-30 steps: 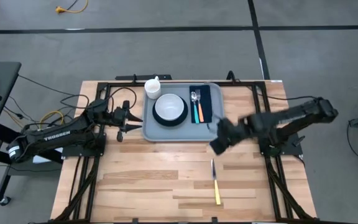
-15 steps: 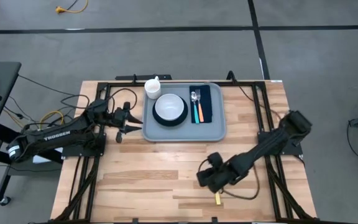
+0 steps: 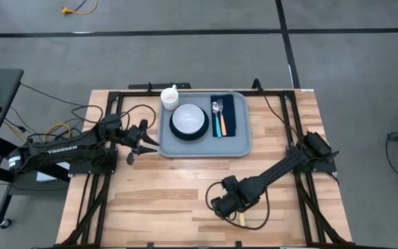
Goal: Set up tray
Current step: Put the yellow knife on the blue napkin to the right of the orange spoon
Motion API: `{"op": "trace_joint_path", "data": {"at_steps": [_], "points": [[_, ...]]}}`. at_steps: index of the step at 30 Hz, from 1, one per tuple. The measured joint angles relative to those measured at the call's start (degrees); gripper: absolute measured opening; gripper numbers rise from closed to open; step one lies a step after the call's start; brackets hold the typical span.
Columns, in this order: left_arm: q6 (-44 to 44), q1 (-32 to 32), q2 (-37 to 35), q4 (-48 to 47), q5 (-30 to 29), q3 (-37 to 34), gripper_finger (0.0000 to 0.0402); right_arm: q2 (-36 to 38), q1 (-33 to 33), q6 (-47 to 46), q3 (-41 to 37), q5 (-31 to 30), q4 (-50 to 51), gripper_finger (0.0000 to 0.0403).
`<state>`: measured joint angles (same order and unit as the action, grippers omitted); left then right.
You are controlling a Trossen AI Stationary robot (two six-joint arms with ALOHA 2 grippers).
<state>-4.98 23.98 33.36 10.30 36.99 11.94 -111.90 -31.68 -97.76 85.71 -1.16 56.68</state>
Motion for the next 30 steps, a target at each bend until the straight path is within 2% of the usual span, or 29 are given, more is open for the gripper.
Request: {"op": "trace_joint_path", "data": {"at_steps": [6, 11, 18, 24, 30], "points": [[-0.23, -0.32, 0.01, -0.83, 0.04, 0.0, 0.0108, -0.02, -1.75, -2.92, 0.0, 2.38, 0.84, 0.0074], [-0.27, -0.32, 0.0, -1.02, 0.11, 0.0, 0.0108, -0.02, -3.48, 2.41, -0.02, 2.31, 1.87, 0.0092], [-0.4, -0.34, 0.0, -0.98, 0.15, 0.0, 0.0108, -0.02, -4.42, 1.98, -0.02, 2.23, 2.96, 0.0094], [-0.43, -0.34, 0.0, -1.0, 0.17, 0.0, 0.0108, -0.02, -4.17, -3.6, -0.04, -2.78, 3.16, 0.0094], [-1.48, -0.34, 0.0, -2.38, 0.16, 0.0, 0.0108, -0.02, -3.81, -4.77, -0.07, -3.04, 3.43, 0.0121]]}}
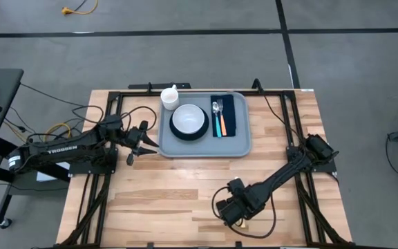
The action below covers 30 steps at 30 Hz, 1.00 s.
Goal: Set up tray
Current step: Put the yellow knife on the blue napkin to the right of the orange spoon
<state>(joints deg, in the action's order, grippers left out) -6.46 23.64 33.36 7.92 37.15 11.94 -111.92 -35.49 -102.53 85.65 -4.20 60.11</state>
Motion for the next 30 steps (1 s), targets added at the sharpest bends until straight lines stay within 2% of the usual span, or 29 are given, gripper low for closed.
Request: {"op": "trace_joint_path", "data": {"at_steps": [6, 11, 20, 30], "points": [[-0.4, 0.0, 0.0, -0.42, 0.01, 0.0, 0.0108, 0.02, -0.06, -1.0, -0.62, 2.5, 1.53, 0.0169], [-0.58, 0.0, 0.0, -0.66, -0.01, 0.0, 0.0108, 0.0, -0.06, -1.0, -4.95, 4.04, -3.02, 0.0192], [-0.61, 0.0, 0.0, -0.71, -0.01, 0.0, 0.0108, -0.01, -0.01, -1.0, -13.18, 4.33, -12.74, 0.0188], [-0.63, 0.0, 0.0, -0.71, -0.03, 0.0, 0.0108, 0.39, 1.41, -0.91, -16.28, 5.0, -16.49, 0.0178]]}}
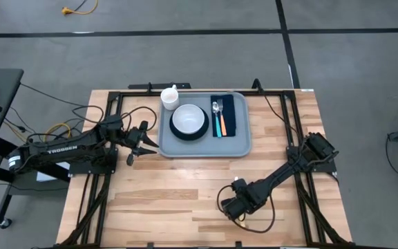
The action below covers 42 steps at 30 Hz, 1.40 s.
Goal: Set up tray
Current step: Put the yellow knife on the blue napkin to the right of the orange spoon
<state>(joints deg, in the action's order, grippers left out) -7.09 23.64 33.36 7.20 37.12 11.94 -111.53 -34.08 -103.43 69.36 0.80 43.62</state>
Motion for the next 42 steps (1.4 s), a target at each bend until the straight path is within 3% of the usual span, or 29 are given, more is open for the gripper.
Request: {"op": "trace_joint_path", "data": {"at_steps": [5, 18, 26, 32, 42], "points": [[0.0, 0.0, 0.0, 0.0, 0.0, 0.0, 0.0108, -0.11, 0.35, 0.39, -0.07, 0.22, 0.33, 0.0148], [0.0, 0.0, 0.0, -0.02, 0.0, 0.0, 0.0108, -0.22, 0.37, 0.39, -0.11, -0.57, -0.19, 0.0016], [0.0, 0.0, 0.01, -0.02, 0.0, 0.0, 0.0108, -0.26, 0.41, -0.5, -0.11, -0.96, -0.83, 0.0039], [-0.02, 0.0, 0.0, -0.02, 0.0, 0.0, 0.0108, -0.1, 0.41, -3.0, -0.09, -1.52, -0.82, 0.0014], [-0.02, 0.0, 0.01, -0.02, 0.0, 0.0, 0.0108, -0.57, 0.65, -1.67, 5.0, -6.83, 1.96, 0.0025]]}}
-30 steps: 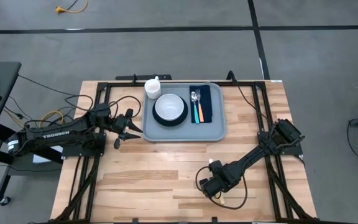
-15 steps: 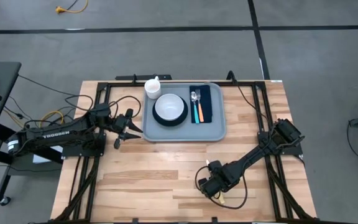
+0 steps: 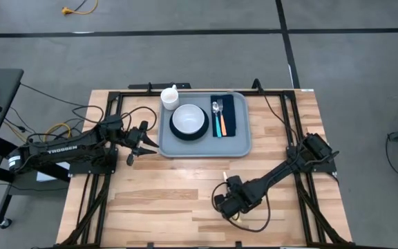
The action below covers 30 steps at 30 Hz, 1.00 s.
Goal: Set up tray
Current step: Put the yellow knife on the blue napkin to the right of the orange spoon
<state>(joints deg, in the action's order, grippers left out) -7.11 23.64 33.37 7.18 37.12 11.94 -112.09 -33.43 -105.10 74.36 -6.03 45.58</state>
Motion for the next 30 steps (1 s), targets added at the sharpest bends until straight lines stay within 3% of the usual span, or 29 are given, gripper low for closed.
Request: {"op": "trace_joint_path", "data": {"at_steps": [15, 30], "points": [[0.0, 0.0, -0.01, 0.02, 0.81, 0.0, 0.0108, 0.24, 3.02, 6.92, 5.29, -1.73, 1.61, 0.0018], [-0.36, 0.02, -0.01, 0.2, 3.06, 0.0, 0.0108, 0.44, 18.24, 29.59, 11.22, 3.13, 12.41, 0.0014]]}}
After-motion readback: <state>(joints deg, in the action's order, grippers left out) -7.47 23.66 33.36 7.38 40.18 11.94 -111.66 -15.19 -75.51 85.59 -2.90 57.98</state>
